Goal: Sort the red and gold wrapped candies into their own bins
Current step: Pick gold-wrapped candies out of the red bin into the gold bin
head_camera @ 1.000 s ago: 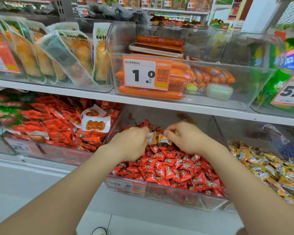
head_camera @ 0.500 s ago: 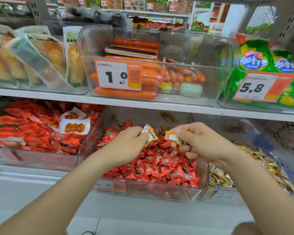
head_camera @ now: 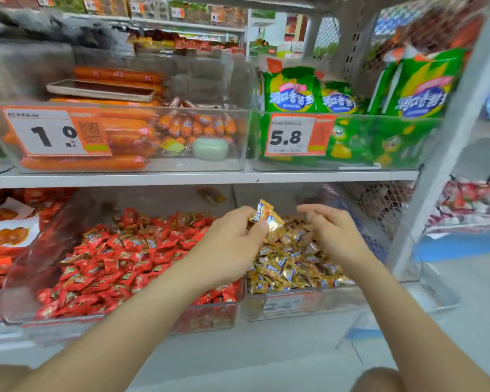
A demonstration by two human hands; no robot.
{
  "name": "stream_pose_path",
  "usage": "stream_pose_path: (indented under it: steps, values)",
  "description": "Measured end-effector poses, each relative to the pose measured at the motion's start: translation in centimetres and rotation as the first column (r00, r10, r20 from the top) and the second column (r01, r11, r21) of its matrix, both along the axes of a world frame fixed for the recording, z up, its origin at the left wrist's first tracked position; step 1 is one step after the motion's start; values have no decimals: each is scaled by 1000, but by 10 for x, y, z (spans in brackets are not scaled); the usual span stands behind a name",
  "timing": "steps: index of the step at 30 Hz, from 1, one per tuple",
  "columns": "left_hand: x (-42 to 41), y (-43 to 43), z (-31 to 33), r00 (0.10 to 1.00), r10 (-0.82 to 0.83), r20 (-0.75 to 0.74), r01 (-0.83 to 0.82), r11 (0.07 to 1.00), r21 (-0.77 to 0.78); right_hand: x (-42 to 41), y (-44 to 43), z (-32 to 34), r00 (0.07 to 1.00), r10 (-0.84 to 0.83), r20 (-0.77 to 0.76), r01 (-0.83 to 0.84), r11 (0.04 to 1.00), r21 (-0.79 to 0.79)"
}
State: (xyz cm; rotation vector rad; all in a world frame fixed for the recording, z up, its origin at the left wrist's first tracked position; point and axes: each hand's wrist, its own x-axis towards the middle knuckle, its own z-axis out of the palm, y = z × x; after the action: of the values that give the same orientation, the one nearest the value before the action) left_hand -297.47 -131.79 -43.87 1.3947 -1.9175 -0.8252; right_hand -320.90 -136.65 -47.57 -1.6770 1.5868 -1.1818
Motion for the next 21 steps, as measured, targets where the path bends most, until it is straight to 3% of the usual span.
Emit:
stream_pose_path:
  steps: [4,8,10,13,17,19,21]
  values:
    - [-61,-31,-8,984,25,179,-18,999,-44,-24,4,-8,997,-73,-4,73,997,-22]
    - [-96,-59,-35,911,-116,395,92,993,79,-34,10,-7,993,-119,-21,119,993,-18]
    - [-94,-59,-40,846,-132,516,153,988,3,-30,14,-2,990,-134,-45,133,991,-23]
    - [-68,-40,-31,845,-54,531,212,947,-241,-11,22,12,991,-101,-85,97,994,-49]
    - [11,-11,-23,884,201,423,4,901,-434,45,36,32,990,55,-128,-62,997,-53]
    - [58,-5,-27,820,342,459,-177,914,-365,80,40,38,973,143,-180,-155,987,-52]
    - [95,-4,-31,692,438,574,-386,896,-218,116,40,41,939,223,-263,-245,968,-55]
